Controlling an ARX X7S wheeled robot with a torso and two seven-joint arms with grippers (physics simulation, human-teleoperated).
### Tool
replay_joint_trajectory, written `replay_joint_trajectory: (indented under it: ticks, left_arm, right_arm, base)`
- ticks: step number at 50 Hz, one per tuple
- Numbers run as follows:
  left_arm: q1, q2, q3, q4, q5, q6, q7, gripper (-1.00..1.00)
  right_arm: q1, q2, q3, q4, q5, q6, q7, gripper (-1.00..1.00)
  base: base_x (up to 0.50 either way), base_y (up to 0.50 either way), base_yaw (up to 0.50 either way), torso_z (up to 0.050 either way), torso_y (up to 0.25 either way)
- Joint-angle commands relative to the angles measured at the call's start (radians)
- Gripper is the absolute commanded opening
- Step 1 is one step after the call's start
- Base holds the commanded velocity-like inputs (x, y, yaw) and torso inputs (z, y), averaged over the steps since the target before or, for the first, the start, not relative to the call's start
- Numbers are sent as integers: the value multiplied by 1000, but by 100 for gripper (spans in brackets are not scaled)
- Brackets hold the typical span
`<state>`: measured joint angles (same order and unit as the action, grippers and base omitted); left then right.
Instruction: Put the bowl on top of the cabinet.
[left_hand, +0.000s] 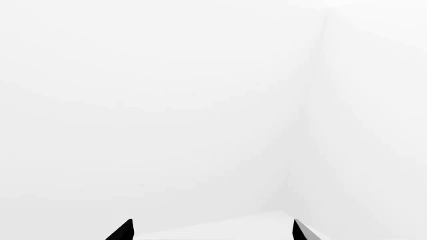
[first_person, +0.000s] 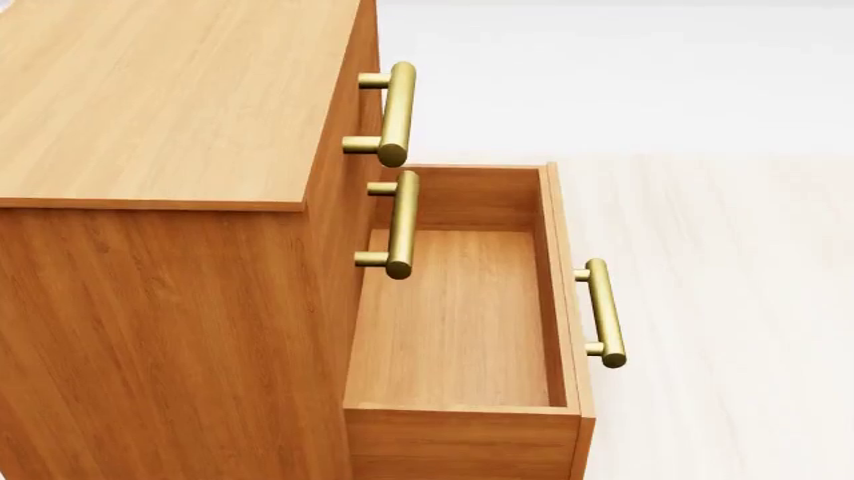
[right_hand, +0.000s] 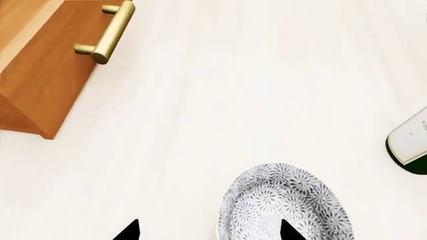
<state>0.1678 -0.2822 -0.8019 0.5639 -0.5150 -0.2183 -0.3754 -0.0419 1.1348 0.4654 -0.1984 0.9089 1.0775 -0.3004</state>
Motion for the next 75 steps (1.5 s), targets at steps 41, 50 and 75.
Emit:
replay_joint_trajectory:
  ticks: [41, 50, 75]
  left_arm:
    - [3, -3, 10, -7, 0, 10, -5, 100]
    - [7, -4, 7, 1, -6, 4, -9, 100]
    - [10, -9, 12, 0, -4, 4, -14, 100]
  right_arm:
    - [342, -63, -448, 202, -132, -22, 20, 100]
    - [301, -83, -465, 232, -157, -48, 30, 100]
    - [398, -184, -582, 394, -258, -107, 34, 100]
  base:
    - [0, 0, 0, 0, 0]
    - [0, 0, 0, 0, 0]
    - [0, 0, 0, 0, 0]
